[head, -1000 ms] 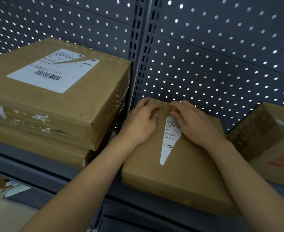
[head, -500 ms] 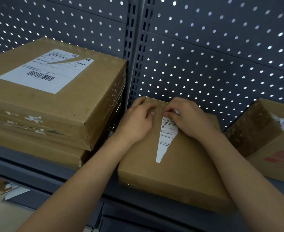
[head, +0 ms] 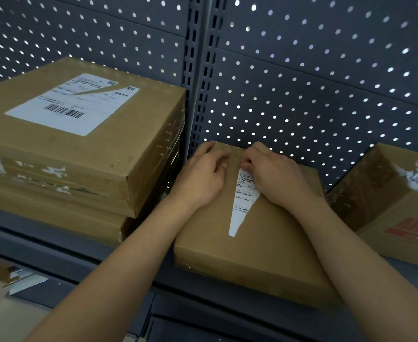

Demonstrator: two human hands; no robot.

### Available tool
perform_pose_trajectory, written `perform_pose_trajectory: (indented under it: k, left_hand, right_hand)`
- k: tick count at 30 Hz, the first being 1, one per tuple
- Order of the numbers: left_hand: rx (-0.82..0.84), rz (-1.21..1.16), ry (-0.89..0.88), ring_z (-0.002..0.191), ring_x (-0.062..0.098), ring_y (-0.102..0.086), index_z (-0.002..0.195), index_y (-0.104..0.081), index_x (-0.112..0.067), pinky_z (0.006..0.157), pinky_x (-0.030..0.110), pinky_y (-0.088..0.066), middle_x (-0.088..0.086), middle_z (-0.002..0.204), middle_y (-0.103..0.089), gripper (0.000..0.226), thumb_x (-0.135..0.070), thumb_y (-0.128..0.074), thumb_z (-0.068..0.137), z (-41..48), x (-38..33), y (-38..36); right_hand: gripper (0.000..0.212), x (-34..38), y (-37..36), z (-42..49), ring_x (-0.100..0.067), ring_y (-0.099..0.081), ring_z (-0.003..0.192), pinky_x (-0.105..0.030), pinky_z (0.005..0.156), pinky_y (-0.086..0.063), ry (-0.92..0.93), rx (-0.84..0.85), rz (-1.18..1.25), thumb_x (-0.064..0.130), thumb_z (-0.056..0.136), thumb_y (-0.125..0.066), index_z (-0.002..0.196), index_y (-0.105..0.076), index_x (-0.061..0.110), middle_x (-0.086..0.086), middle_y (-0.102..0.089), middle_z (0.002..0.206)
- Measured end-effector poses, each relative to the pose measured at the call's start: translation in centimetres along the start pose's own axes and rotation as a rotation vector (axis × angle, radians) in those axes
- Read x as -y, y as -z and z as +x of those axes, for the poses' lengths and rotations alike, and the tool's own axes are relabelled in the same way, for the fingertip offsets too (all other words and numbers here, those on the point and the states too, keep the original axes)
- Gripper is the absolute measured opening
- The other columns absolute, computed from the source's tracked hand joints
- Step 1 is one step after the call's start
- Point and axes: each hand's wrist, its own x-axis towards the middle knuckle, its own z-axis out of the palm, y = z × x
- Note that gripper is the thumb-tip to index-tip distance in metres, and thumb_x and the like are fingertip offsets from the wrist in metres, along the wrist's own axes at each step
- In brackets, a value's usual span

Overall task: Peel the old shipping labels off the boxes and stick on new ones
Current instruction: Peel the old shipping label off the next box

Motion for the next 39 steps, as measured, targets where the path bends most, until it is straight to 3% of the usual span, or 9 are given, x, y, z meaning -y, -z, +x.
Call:
perform_pose_trajectory:
  k: [9, 13, 15, 17, 19, 22, 25, 30, 39]
  left_hand:
    - [0.000, 0.013, -0.004, 0.139, 0.017, -0.034, 0.137, -0.054, -0.026, 0.099, 0.021, -0.023, -0.006, 0.155, -0.031, 0.038, -0.025, -0.049, 0.100, -0.1, -0.1, 0.0]
    - [-0.002, 0.016, -0.004, 0.139, 0.016, -0.033, 0.137, -0.054, -0.026, 0.101, 0.021, -0.022, -0.007, 0.155, -0.030, 0.038, -0.025, -0.049, 0.100, 0.0, 0.0, -0.1]
    - [-0.001, 0.011, -0.005, 0.140, 0.016, -0.033, 0.137, -0.055, -0.026, 0.102, 0.020, -0.022, -0.006, 0.155, -0.030, 0.038, -0.024, -0.049, 0.100, 0.0, 0.1, -0.1]
    - [0.001, 0.005, -0.006, 0.140, 0.017, -0.033, 0.137, -0.055, -0.025, 0.102, 0.020, -0.022, -0.005, 0.155, -0.031, 0.037, -0.024, -0.049, 0.100, 0.1, 0.2, -0.1]
    - [0.003, 0.001, -0.008, 0.139, 0.017, -0.034, 0.137, -0.055, -0.025, 0.102, 0.020, -0.022, -0.005, 0.155, -0.031, 0.037, -0.024, -0.049, 0.100, 0.1, 0.2, -0.1]
    - [0.006, 0.000, -0.007, 0.140, 0.016, -0.033, 0.137, -0.055, -0.026, 0.103, 0.019, -0.022, -0.005, 0.155, -0.031, 0.037, -0.024, -0.049, 0.100, 0.1, 0.2, -0.1]
    - [0.001, 0.010, -0.004, 0.140, 0.016, -0.032, 0.136, -0.055, -0.025, 0.102, 0.017, -0.019, -0.005, 0.155, -0.031, 0.037, -0.023, -0.050, 0.100, 0.1, 0.2, -0.1]
    - [-0.008, 0.012, 0.001, 0.141, 0.016, -0.032, 0.136, -0.056, -0.026, 0.102, 0.017, -0.018, -0.005, 0.155, -0.031, 0.036, -0.024, -0.050, 0.100, 0.1, 0.1, -0.1]
    - [-0.013, -0.003, -0.002, 0.140, 0.015, -0.033, 0.134, -0.057, -0.026, 0.101, 0.015, -0.018, -0.004, 0.154, -0.033, 0.036, -0.023, -0.051, 0.100, 0.0, 0.1, -0.1]
  right_hand:
    - [0.015, -0.1, 0.1, -0.6, -0.022, -0.052, 0.068, -0.036, 0.057, -0.042, -0.020, -0.045, 0.041, 0.029, 0.104, -0.039, 0.103, -0.050, 0.019, 0.005, -0.044, 0.102]
    - [0.017, -0.1, 0.1, -1.0, -0.019, -0.055, 0.071, -0.037, 0.060, -0.045, -0.030, -0.068, 0.082, 0.033, 0.104, -0.038, 0.104, -0.051, 0.022, 0.008, -0.046, 0.102]
    - [0.019, -0.1, 0.3, -1.3, -0.017, -0.058, 0.083, -0.036, 0.069, -0.046, -0.041, -0.060, 0.183, 0.036, 0.103, -0.040, 0.113, -0.051, 0.025, 0.010, -0.049, 0.106]
    - [0.034, -0.2, 0.6, -1.7, -0.010, -0.054, 0.094, -0.030, 0.077, -0.042, -0.090, -0.029, 0.380, 0.043, 0.101, -0.045, 0.133, -0.044, 0.031, 0.012, -0.050, 0.112]
    - [0.043, -0.5, 0.6, -1.8, -0.005, -0.050, 0.093, -0.028, 0.080, -0.041, -0.103, -0.005, 0.394, 0.045, 0.098, -0.051, 0.139, -0.045, 0.033, 0.014, -0.050, 0.115]
    - [0.027, -0.9, 0.0, -1.6, -0.005, -0.049, 0.085, -0.026, 0.076, -0.039, -0.081, -0.019, 0.355, 0.038, 0.097, -0.057, 0.121, -0.066, 0.029, 0.014, -0.053, 0.116]
    - [0.016, -1.0, -0.2, -1.4, -0.010, -0.055, 0.092, -0.029, 0.079, -0.044, -0.082, -0.061, 0.408, 0.028, 0.095, -0.062, 0.103, -0.073, 0.019, 0.010, -0.059, 0.109]
    - [0.013, -0.7, 0.0, -1.4, -0.010, -0.055, 0.091, -0.034, 0.083, -0.048, -0.094, -0.081, 0.420, 0.022, 0.096, -0.060, 0.095, -0.071, 0.016, 0.011, -0.058, 0.099]
    - [0.011, -0.4, 0.5, -2.0, -0.017, -0.055, 0.088, -0.043, 0.081, -0.048, -0.098, -0.023, 0.337, 0.028, 0.102, -0.047, 0.095, -0.055, 0.024, 0.008, -0.051, 0.100]
